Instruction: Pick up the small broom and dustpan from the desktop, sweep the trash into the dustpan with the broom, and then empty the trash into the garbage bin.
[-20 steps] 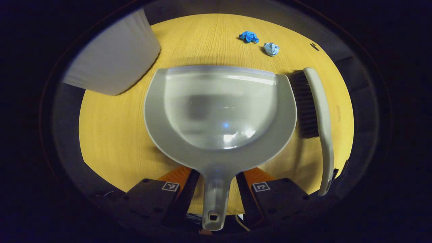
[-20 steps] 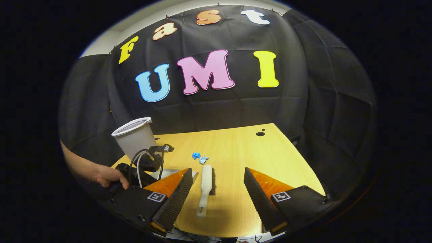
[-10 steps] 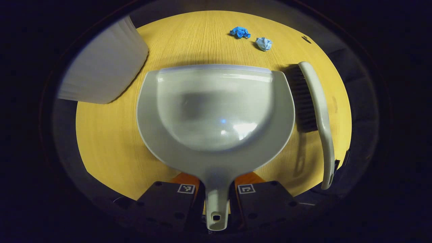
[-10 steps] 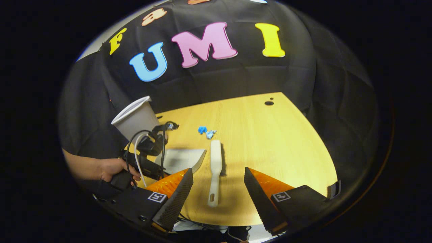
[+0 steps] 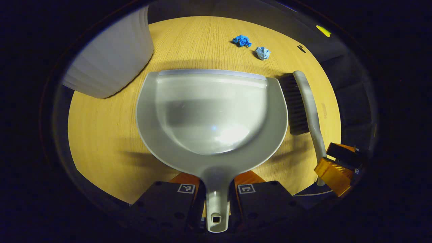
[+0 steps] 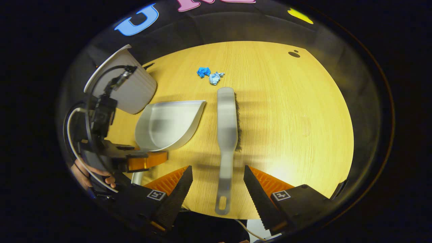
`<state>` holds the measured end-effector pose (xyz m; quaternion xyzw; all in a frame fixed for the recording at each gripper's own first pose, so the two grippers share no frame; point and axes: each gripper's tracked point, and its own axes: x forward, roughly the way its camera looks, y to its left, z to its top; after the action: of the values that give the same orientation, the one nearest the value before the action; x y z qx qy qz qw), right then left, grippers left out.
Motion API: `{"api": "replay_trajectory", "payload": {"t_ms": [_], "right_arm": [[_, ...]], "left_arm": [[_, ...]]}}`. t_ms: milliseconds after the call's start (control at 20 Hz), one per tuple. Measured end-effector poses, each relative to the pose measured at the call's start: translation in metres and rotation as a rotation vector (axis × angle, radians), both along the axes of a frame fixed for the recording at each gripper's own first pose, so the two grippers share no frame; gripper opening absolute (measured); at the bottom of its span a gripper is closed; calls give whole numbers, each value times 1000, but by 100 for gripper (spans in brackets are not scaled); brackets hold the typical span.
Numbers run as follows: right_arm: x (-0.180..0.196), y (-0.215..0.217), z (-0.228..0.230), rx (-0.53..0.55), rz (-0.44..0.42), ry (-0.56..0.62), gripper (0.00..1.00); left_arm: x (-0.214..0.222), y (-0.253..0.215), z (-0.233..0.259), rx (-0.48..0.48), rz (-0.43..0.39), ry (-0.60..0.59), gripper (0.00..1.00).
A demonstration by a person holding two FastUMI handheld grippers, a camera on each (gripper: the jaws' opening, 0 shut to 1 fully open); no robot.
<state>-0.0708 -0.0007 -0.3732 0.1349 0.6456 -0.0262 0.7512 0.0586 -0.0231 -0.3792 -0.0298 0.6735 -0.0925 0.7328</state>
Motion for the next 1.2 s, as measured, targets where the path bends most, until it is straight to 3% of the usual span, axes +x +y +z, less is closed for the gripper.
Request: {"api": "replay_trajectory", "payload": {"t_ms": [300, 400, 450, 500, 550, 650, 800, 850, 950, 1150, 1200], "right_arm": [[6, 11, -40, 23, -37, 201, 98], [10, 14, -47, 23, -66, 226, 92], [12, 12, -49, 12, -67, 230, 78], [14, 10, -52, 7, -60, 229, 74], [12, 9, -54, 0, -46, 238, 59], [6, 7, -62, -14, 4, 260, 63], [16, 3, -58, -13, 54, 259, 23], [13, 4, -67, -11, 74, 266, 29], [17, 0, -62, -9, 116, 276, 32], [58, -20, -58, -7, 214, 222, 22], [73, -28, -56, -10, 211, 202, 27]], "left_arm": [[1, 0, -1, -7, 2, -5, 30], [1, -1, -1, -7, 4, -5, 30], [1, -1, -1, -7, 5, -7, 30], [1, -1, -1, -8, 6, -9, 30], [1, -1, -1, -8, 7, -11, 30], [1, -1, -2, -10, 6, -14, 30], [1, -1, -2, -4, 5, -11, 30], [0, -1, -2, 1, 2, -11, 30], [1, -1, -1, 6, -5, -7, 30], [-3, 4, -1, 16, -38, 7, 29], [-3, 7, -1, 22, -58, 5, 29]]}}
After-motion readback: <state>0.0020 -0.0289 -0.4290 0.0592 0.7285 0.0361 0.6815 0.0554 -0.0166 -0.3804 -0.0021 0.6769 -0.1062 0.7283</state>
